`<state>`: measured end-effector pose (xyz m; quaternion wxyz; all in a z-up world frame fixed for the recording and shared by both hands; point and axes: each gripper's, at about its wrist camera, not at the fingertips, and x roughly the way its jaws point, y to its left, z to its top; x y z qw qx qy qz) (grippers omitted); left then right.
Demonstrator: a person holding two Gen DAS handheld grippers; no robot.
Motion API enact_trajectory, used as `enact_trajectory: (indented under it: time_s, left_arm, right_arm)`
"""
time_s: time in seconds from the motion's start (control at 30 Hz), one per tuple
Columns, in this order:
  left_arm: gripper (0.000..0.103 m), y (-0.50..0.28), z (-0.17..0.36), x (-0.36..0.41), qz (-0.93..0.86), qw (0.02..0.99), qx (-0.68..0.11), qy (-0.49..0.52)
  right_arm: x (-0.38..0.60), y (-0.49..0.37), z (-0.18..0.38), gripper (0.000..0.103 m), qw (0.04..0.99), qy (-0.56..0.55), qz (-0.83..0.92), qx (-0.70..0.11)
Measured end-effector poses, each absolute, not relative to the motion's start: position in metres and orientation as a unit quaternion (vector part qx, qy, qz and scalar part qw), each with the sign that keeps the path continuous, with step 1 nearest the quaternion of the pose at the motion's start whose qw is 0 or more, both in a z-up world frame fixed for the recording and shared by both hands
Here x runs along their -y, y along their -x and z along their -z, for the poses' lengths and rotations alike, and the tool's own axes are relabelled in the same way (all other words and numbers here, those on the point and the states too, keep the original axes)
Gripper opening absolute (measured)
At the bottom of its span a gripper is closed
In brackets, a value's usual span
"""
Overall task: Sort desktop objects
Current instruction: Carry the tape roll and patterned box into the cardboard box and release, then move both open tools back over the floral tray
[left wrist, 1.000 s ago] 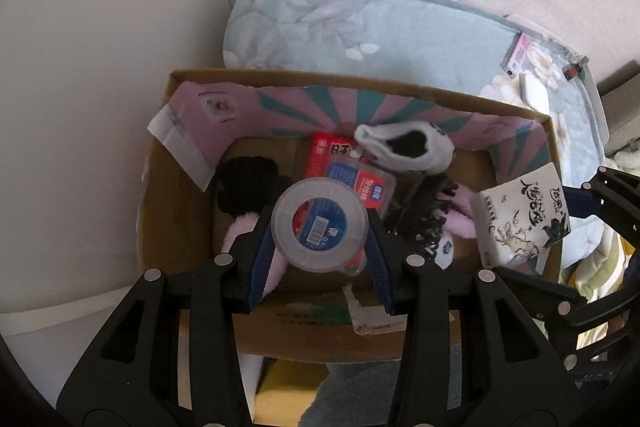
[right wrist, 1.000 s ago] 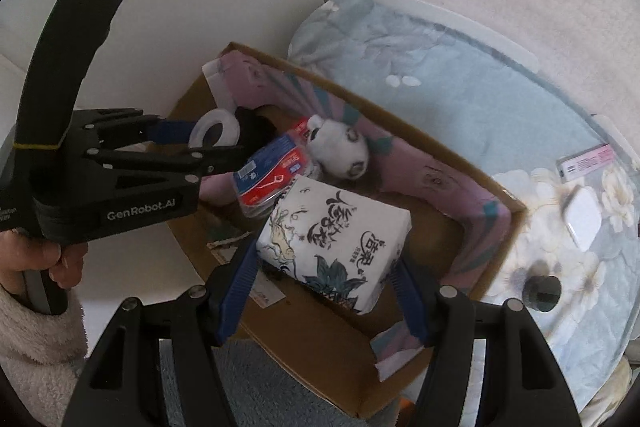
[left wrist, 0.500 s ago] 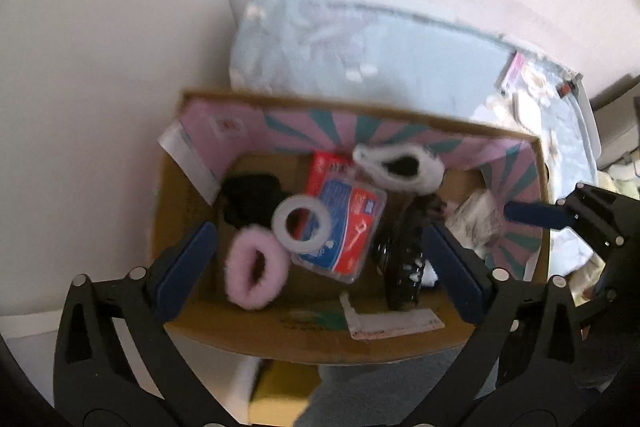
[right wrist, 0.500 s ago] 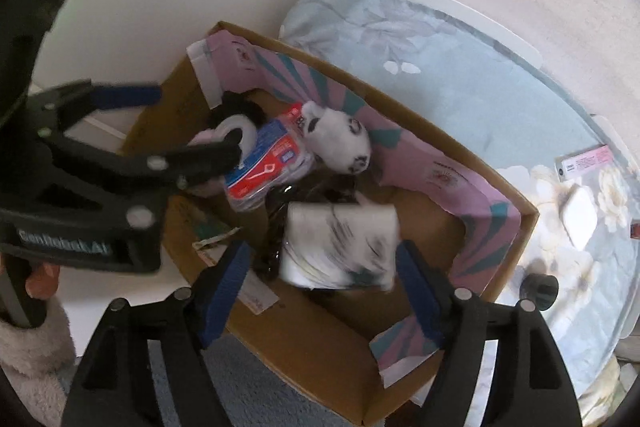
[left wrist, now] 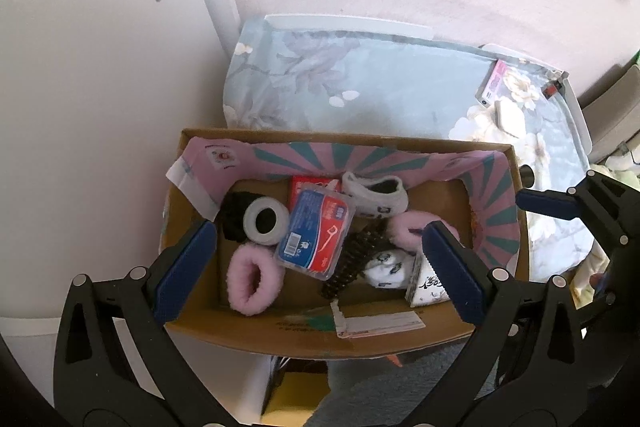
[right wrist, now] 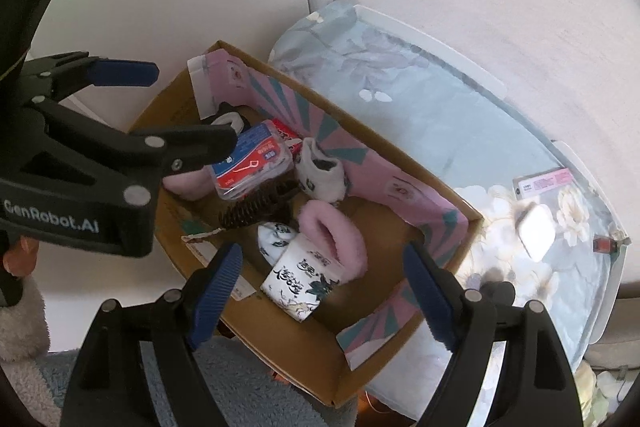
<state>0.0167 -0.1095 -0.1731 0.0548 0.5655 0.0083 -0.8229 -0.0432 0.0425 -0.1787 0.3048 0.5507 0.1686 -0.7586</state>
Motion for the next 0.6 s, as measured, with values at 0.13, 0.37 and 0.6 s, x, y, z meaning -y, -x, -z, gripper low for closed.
enact_trajectory:
  time_s: [0.13,0.37,0.6]
  left_arm:
    - [0.103,-0.016,0.170,0.101,0.823,0.053,0.002,-0.565]
    - [0.103,-0.012,0.162,0.079,0.829,0.038,0.013,-0.558]
    - [0.103,-0.001,0.155,0.032,0.833,0.005,0.040,-0.551]
  right_arm:
    - [-0.051,0.043,0.174,0.080,0.301,-0.547,0.764,-0.159]
    - [-0.073,0.040,0.162,0.080,0.306,-0.537,0.775,-0.135]
    - [-0.134,0.048,0.143,0.080,0.275,-0.522,0.801,-0.105]
